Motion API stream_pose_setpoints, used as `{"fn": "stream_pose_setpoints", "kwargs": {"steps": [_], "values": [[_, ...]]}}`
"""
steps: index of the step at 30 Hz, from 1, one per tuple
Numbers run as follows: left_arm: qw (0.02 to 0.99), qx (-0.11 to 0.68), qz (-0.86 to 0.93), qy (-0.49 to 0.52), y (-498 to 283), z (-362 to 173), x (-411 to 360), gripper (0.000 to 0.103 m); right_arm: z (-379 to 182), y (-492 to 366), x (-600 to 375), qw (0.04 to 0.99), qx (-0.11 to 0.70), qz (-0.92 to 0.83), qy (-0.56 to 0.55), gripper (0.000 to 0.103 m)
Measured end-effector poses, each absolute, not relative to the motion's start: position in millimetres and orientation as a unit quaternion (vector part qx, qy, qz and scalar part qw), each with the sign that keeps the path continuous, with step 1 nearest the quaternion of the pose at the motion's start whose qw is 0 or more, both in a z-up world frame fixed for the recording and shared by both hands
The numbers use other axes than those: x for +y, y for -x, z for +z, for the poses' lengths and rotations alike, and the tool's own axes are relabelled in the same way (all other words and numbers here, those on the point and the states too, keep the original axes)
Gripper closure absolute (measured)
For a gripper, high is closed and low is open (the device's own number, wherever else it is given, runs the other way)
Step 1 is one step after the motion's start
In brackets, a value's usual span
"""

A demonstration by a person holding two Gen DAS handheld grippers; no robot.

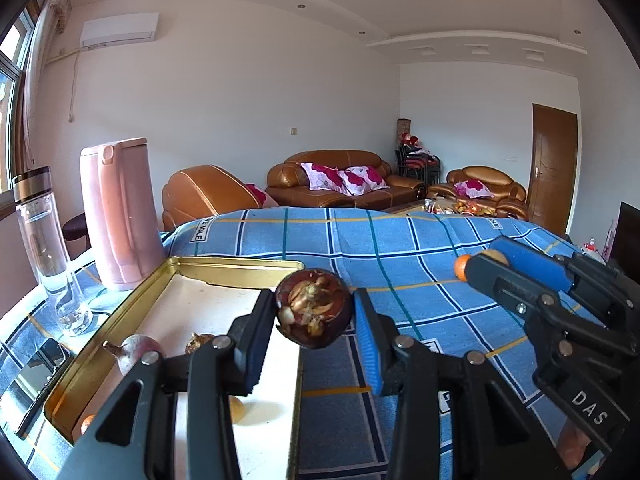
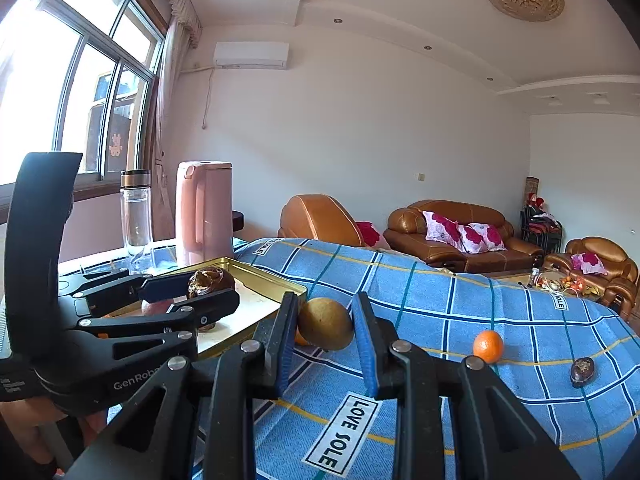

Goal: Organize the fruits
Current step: 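Move the brown fruit and tan fruit over the inside of the tray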

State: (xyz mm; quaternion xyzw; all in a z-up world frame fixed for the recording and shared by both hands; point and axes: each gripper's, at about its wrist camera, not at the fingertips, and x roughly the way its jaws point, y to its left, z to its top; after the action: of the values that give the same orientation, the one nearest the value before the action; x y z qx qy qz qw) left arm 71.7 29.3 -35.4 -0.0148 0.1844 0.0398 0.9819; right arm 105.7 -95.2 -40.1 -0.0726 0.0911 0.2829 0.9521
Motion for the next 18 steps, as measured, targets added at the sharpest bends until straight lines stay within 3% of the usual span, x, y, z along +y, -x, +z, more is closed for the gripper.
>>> {"fn": "stream_pose_setpoints", "kwargs": {"steps": [18], "values": [[0.976, 0.196, 0.084, 0.028, -61.2, -37.2, 72.6, 0.062, -38.7, -102.5, -51.9, 0.938, 0.094, 0.324, 0.085, 0.073]]}}
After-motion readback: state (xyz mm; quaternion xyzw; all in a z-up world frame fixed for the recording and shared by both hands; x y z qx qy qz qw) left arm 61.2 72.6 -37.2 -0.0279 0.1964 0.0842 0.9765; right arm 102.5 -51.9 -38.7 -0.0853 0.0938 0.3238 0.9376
